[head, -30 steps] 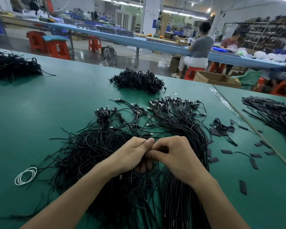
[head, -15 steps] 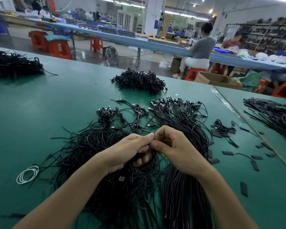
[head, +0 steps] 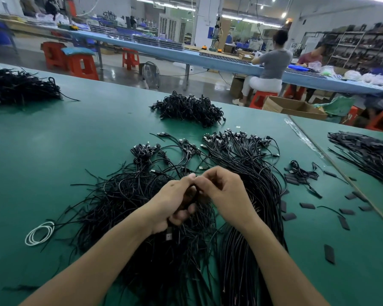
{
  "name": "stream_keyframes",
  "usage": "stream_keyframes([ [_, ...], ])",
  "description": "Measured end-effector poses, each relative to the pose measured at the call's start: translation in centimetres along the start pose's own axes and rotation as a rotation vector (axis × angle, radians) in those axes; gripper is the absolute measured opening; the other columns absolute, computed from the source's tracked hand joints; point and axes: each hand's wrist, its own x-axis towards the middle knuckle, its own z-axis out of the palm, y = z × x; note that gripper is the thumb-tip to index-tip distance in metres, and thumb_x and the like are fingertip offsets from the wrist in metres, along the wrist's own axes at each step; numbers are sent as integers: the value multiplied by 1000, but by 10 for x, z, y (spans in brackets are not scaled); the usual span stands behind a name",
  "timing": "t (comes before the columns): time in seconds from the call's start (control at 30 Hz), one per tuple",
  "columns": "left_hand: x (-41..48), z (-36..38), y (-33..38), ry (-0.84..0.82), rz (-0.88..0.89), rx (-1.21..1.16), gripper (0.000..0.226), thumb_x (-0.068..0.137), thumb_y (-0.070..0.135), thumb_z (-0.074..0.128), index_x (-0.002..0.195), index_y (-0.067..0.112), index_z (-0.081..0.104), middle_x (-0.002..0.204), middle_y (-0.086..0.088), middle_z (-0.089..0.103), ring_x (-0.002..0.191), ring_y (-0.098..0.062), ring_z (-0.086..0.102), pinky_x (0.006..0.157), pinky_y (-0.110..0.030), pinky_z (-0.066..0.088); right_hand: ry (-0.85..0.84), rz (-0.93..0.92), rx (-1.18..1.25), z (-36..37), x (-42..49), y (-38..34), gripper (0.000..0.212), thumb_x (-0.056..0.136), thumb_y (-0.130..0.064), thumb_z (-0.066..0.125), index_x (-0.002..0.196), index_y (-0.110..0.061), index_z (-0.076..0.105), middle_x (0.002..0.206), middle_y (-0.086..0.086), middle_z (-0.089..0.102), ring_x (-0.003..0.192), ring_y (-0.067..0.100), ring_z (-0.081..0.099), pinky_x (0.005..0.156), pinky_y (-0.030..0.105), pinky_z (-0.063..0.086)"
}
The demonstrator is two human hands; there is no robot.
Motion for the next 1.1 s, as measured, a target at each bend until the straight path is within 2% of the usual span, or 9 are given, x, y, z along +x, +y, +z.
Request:
stream_keyframes([
  [0.07,4,-5,-6,83,43,-9,62,101,55,39,58,20,66,47,2,43,32,-9,29,35,-13,21,65,167,45,4,-1,18,21,98,-34,59,88,-17,66,77,-2,72,66,9,65,66,25,53],
  [0.13,5,-8,-9,160,83,-96,64,102,54,39,50,22,58,45,5,34,33,-8,24,34,-14,18,93,311,-108,8,-4,38,24,100,-31,56,86,-15,66,77,-1,71,67,10,63,63,23,52],
  [0.2,5,-9,-10,241,109,-166,64,101,55,39,47,24,51,46,6,31,35,-8,22,33,-16,17,6,398,-338,15,-6,54,17,99,-26,58,89,-15,66,85,0,69,72,11,63,61,18,49],
  [0.33,4,-7,-9,317,153,-254,65,101,58,34,46,26,43,48,7,30,37,-8,21,33,-18,18,-91,448,-675,37,-7,65,20,95,-28,58,87,-12,67,85,0,64,72,17,59,62,28,45],
  [0.53,3,-4,-5,269,178,-216,65,102,56,36,45,25,46,46,8,30,37,-9,19,34,-18,17,-92,414,-829,43,-5,57,19,100,-29,56,102,-13,67,82,1,47,76,25,52,68,32,46],
  [0.7,2,-6,-8,270,246,-168,53,96,50,55,54,19,60,44,7,29,36,-9,19,35,-19,17,-94,458,-736,31,-6,46,14,95,-30,56,96,-23,68,96,1,62,85,24,63,71,34,52],
  [0.8,1,-4,-10,289,259,-178,57,97,54,50,54,18,60,43,7,29,35,-8,19,34,-18,17,-57,505,-604,24,-7,44,10,89,-33,60,86,-28,68,87,-5,65,80,19,65,70,33,55],
  [0.97,1,2,-9,306,232,-161,76,103,59,25,45,21,55,44,6,30,36,-10,20,34,-20,18,40,490,-398,20,-12,47,10,83,-30,65,75,-26,69,73,-7,69,69,14,67,69,37,60],
  [1.1,-1,2,-8,269,255,-123,67,104,41,36,45,20,60,43,6,30,36,-10,18,35,-19,16,165,415,-264,18,-11,48,15,83,-27,67,69,-25,69,63,-7,68,60,7,65,62,33,58],
])
